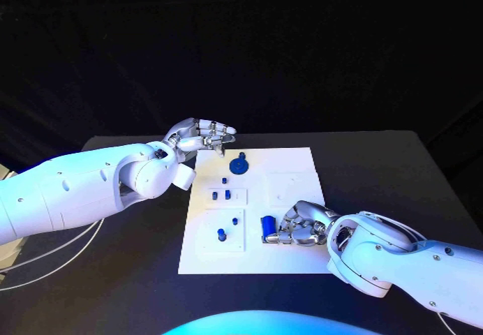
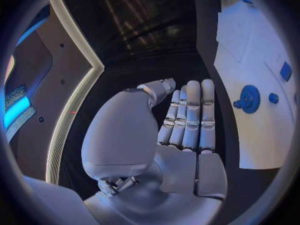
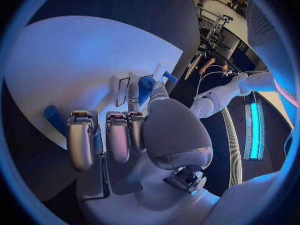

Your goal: Assemble the parts on the task board

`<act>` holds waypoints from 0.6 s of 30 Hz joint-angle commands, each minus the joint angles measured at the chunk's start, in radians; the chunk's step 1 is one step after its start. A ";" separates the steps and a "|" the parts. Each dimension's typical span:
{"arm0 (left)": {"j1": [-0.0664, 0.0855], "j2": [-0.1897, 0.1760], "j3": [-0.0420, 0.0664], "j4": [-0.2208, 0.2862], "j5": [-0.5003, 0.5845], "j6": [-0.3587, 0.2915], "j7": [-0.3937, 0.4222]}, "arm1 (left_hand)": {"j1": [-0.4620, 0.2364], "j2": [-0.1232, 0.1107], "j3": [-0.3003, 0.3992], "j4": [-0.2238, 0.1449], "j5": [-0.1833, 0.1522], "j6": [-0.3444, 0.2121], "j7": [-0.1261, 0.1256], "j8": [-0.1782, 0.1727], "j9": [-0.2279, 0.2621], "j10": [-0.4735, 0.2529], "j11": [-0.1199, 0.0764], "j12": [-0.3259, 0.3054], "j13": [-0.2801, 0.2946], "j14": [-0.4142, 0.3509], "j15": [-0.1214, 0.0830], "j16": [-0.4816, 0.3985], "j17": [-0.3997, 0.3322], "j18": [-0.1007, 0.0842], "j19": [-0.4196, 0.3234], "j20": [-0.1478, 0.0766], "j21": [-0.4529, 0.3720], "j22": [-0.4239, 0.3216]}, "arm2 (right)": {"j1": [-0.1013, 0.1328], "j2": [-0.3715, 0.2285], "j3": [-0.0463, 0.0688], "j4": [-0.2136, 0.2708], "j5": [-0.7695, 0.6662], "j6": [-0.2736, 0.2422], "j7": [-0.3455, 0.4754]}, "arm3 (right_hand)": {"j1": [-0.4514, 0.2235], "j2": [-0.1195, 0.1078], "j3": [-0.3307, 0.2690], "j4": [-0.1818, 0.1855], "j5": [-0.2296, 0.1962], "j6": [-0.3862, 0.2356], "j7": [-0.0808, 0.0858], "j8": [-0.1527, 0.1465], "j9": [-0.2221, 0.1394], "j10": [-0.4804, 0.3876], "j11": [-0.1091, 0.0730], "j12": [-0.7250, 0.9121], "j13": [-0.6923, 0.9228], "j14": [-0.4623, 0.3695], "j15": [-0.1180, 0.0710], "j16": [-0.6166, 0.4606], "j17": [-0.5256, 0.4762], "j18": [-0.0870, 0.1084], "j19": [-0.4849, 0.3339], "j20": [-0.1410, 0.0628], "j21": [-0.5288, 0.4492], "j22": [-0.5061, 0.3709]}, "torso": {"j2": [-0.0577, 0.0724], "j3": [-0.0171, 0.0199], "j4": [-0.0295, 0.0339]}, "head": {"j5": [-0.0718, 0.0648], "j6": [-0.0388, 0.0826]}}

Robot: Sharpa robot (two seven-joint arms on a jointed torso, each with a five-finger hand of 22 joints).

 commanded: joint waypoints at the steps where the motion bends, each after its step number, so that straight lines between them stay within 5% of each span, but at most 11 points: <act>1: 0.001 -0.001 0.001 0.002 0.005 0.016 0.002 | -0.006 0.003 0.001 0.003 0.004 -0.005 0.001 -0.002 -0.002 -0.010 0.000 0.003 -0.001 -0.005 0.002 -0.001 -0.001 0.015 -0.001 0.007 -0.003 -0.001 | 0.000 -0.003 0.000 -0.003 -0.027 0.014 -0.011 | 0.009 0.001 0.007 0.001 0.006 0.000 -0.007 0.005 -0.001 0.071 -0.007 0.003 0.216 0.093 -0.005 0.001 0.207 -0.018 0.089 -0.007 0.006 0.248 | 0.000 0.0002 0.0002 | 0.002 -0.002; 13: 0.001 -0.005 0.001 0.002 0.005 0.020 -0.002 | -0.006 0.004 0.002 0.004 0.004 -0.005 0.001 -0.002 -0.002 -0.011 0.000 0.004 -0.001 -0.006 0.002 0.000 -0.002 0.015 0.000 0.007 -0.005 -0.002 | -0.003 -0.006 0.000 0.007 0.013 0.050 0.018 | 0.011 -0.009 0.001 0.002 0.003 -0.001 -0.006 0.004 -0.003 0.071 -0.006 0.002 0.216 0.092 -0.005 0.001 0.207 -0.017 0.089 -0.007 0.003 0.247 | 0.000 0.0009 -0.0007 | 0.006 -0.002; 18: 0.001 -0.006 0.001 0.001 0.004 0.020 -0.003 | -0.006 0.003 0.002 0.003 0.004 -0.006 0.001 -0.002 -0.002 -0.011 0.000 0.005 -0.002 -0.006 0.002 0.000 -0.002 0.015 0.001 0.007 -0.006 -0.003 | -0.003 -0.011 0.000 0.010 0.021 0.077 0.035 | 0.020 -0.083 0.012 0.006 0.007 0.001 -0.004 0.006 -0.008 0.070 -0.003 -0.001 0.215 0.092 -0.003 -0.001 0.205 -0.016 0.086 -0.005 -0.005 0.245 | 0.000 0.0007 -0.0007 | 0.006 -0.003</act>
